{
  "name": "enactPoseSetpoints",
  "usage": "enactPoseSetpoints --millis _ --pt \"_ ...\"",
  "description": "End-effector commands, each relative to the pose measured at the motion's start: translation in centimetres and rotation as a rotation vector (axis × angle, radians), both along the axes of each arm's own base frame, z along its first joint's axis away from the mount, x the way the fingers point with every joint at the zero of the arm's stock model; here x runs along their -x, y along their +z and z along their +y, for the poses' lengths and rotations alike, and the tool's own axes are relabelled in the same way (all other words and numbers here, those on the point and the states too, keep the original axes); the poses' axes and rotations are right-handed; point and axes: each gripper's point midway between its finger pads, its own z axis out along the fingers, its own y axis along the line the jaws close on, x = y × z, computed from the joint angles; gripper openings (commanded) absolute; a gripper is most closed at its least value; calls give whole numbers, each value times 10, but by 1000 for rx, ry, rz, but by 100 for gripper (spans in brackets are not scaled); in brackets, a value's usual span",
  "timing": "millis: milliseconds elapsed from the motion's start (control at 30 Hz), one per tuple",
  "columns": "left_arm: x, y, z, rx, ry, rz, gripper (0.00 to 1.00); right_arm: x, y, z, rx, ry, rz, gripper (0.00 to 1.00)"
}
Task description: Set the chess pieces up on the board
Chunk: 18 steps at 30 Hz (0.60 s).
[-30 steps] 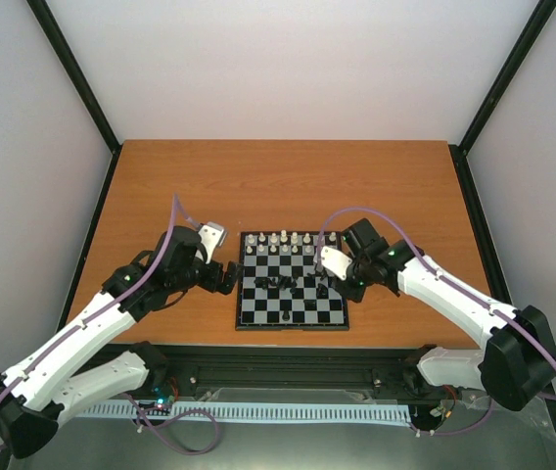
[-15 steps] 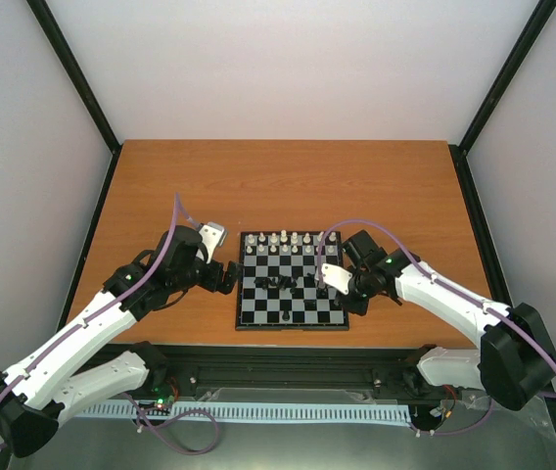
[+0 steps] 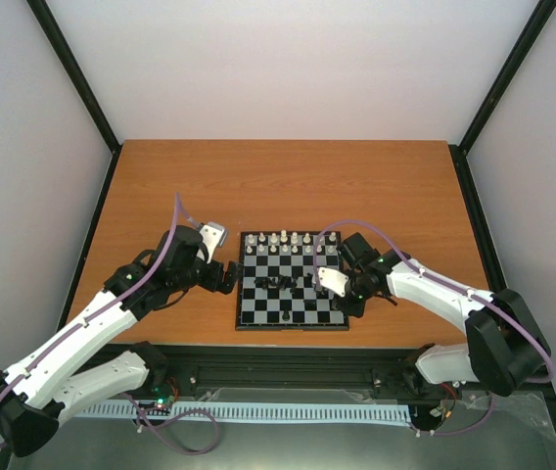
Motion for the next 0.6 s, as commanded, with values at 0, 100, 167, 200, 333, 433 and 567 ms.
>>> enactPoseSetpoints --millis 0,100,167,200,333,433,567 --pt "1 5 -2 6 -12 -8 100 -7 -2 1 4 -8 -23 4" --pt "1 5 -2 7 -12 -7 100 -7 -3 0 8 -10 -27 5" --pt "1 5 -2 8 -11 -10 100 -7 -3 -1 9 -12 -26 5" --pt "2 5 -2 8 -11 -9 100 -8 -4 0 9 -12 -26 5" --pt "2 6 -2 11 -12 -10 100 -7 -5 0 9 -10 -22 6" --pt "2 6 -2 12 -12 -11 100 -7 -7 0 12 -14 -15 8" --pt "2 6 -3 12 -14 -8 100 -8 -5 0 8 -18 -20 17"
